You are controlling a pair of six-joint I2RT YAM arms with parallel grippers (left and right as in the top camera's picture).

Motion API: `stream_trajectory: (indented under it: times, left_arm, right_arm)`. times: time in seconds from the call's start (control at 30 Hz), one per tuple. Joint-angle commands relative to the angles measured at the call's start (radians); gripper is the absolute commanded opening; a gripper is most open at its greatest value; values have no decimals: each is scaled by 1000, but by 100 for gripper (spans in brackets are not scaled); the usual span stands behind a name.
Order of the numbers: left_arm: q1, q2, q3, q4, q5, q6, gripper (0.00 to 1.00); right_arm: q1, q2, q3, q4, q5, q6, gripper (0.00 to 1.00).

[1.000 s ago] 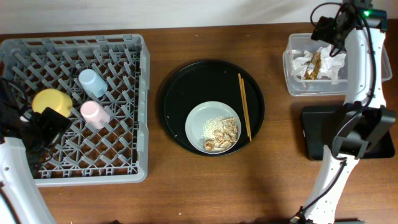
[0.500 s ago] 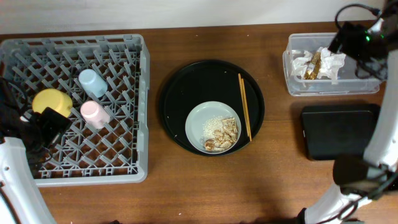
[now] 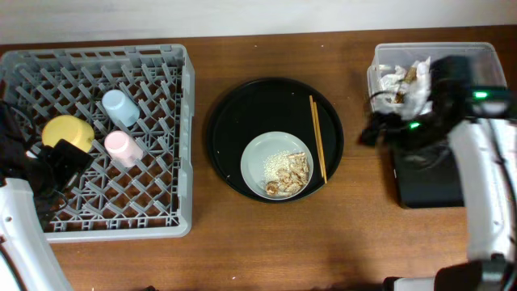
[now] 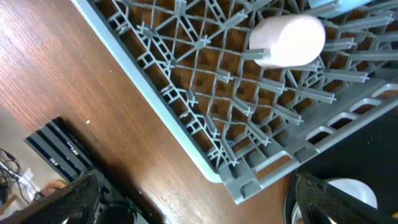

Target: Sort waste into correct bins and load items into the dishwasher rack

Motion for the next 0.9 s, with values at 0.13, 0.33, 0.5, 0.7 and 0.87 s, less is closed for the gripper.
stream_trajectory:
  times: [0.13,0.33,0.5,0.7,0.87]
  left_arm:
    - [2,-11,4,-1,-2,-9,100]
    - [2,-11,4,-1,-2,-9,100]
    - [2,-11,4,-1,-2,-9,100]
    - [2,-11,4,-2,-2,-9,100]
    - [2,-11,4,-2,-2,-9,100]
  right_arm:
    - [304,-6,-197,292,34,52,45]
    - [527,-4,-197,381,128,131,17]
    - [597,-4,-197,394,249,296,4]
    - [596,-4,-197,401,308,309,4]
    - [596,13,-197,459,343,310,4]
